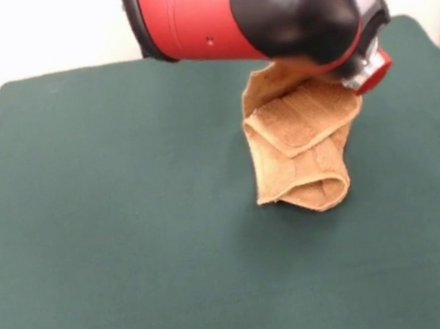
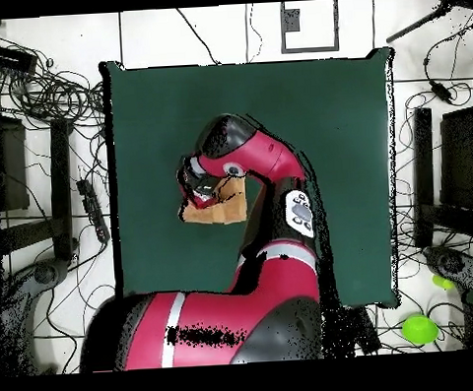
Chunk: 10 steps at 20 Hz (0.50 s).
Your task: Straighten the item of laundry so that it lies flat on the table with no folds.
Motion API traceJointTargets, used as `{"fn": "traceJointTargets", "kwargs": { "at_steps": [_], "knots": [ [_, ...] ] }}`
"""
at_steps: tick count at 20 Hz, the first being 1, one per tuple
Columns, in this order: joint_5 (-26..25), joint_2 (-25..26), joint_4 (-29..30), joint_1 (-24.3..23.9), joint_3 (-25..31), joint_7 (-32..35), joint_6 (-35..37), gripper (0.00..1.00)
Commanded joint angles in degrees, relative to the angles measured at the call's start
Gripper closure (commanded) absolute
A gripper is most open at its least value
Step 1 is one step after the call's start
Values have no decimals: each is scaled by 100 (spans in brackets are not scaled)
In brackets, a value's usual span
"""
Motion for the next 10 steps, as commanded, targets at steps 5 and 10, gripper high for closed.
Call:
{"fn": "traceJointTargets", "kwargs": {
  "at_steps": [5, 10],
  "knots": [
    [-2082, -1458, 1923, -584, 369, -2366, -864, 100],
    [-2861, -2218, 2421, -1183, 628, -2791, -1129, 100]
  ]
}}
